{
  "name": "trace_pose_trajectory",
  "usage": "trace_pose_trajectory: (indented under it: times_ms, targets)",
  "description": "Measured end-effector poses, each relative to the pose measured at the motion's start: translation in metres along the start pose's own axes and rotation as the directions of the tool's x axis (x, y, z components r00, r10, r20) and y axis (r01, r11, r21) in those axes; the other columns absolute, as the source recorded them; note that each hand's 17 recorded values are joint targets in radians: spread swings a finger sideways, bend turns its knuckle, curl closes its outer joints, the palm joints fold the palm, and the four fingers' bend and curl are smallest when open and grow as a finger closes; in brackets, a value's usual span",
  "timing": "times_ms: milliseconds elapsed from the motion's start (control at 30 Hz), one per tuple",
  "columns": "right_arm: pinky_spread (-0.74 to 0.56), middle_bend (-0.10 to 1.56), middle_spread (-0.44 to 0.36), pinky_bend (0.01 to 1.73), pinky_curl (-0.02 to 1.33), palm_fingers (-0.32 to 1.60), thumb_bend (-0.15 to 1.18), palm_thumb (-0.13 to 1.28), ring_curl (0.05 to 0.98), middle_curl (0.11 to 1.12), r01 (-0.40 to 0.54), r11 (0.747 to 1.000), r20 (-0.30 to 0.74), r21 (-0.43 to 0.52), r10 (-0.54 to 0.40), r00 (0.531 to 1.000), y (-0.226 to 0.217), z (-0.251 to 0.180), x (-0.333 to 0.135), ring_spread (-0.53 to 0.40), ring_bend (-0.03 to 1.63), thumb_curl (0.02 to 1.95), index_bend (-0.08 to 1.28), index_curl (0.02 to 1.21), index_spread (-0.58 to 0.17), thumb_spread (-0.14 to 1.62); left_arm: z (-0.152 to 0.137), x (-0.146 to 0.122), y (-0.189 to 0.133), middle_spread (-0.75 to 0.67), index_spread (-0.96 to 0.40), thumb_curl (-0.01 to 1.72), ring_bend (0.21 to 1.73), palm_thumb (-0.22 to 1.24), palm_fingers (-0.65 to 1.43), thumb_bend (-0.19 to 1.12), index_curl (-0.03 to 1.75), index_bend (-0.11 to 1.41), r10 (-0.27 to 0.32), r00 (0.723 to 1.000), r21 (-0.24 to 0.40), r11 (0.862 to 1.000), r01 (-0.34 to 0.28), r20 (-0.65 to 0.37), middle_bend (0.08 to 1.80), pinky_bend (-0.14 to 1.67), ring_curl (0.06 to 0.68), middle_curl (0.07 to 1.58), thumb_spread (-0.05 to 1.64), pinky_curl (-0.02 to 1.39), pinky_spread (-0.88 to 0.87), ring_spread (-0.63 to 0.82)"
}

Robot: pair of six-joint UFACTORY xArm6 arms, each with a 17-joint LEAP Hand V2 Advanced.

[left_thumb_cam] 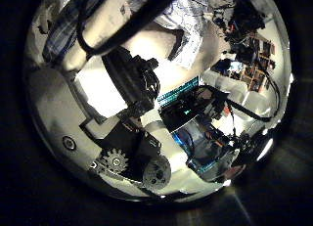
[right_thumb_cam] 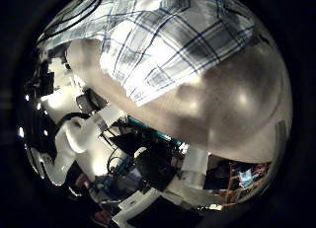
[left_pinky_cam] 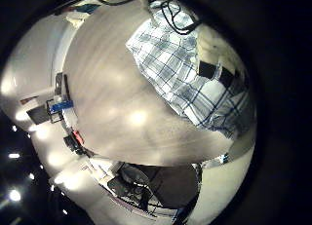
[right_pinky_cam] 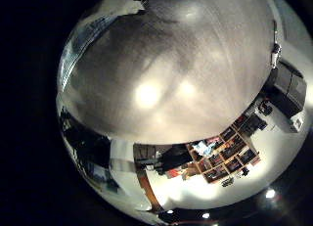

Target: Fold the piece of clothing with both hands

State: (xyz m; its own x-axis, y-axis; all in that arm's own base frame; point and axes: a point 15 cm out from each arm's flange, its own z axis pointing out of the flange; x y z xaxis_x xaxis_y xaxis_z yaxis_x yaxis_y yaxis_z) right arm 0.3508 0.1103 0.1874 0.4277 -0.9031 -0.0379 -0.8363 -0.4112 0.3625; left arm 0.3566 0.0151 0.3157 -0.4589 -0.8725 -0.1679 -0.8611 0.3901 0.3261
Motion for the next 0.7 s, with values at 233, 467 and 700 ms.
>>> trace_pose_trajectory:
  times_ms: [233, 467, 700]
  targets:
    - [0.05, 0.47, -0.125, 0.73, 0.06, 0.28, -0.02, 0.40, 0.246, 0.45, 0.042, 0.999, -0.047, 0.007, -0.042, 0.998, -0.009, 0.013, -0.035, -0.117, 0.77, 0.32, 0.16, 0.32, -0.213, 1.04, -0.003, -0.001, 0.005, -0.52, -0.67, 0.31, 1.04, 0.56, 1.07, -0.01, 0.97, 0.51, 0.006, 1.000, 0.013, 1.000, -0.006, -0.010, 0.97, 0.69, 0.464, 0.74, 1.43, 0.63, -0.73, -0.54]
    - [-0.21, 0.53, -0.195, 0.92, 0.11, 0.48, -0.01, 0.47, 0.323, 0.51, 0.057, 0.998, -0.055, -0.031, -0.058, 0.997, -0.013, 0.029, -0.043, -0.241, 0.97, 0.33, 0.14, 0.30, -0.246, 1.04, -0.006, -0.007, 0.007, -0.52, -0.68, 0.31, 1.03, 0.56, 1.07, -0.01, 1.00, 0.49, -0.004, 1.000, 0.021, 1.000, 0.005, -0.015, 0.96, 0.68, 0.468, 0.74, 1.42, 0.65, -0.74, -0.54]
    - [-0.40, 0.69, -0.288, 1.24, 0.24, 0.83, -0.01, 0.57, 0.439, 0.64, 0.060, 0.998, -0.072, -0.027, -0.062, 0.995, -0.014, 0.028, -0.052, -0.303, 1.17, 0.36, 0.24, 0.35, -0.362, 1.04, -0.004, -0.012, 0.014, -0.52, -0.69, 0.32, 1.02, 0.56, 1.08, -0.01, 1.02, 0.47, -0.013, 1.000, 0.015, 1.000, 0.013, -0.025, 0.96, 0.66, 0.472, 0.75, 1.42, 0.67, -0.75, -0.54]
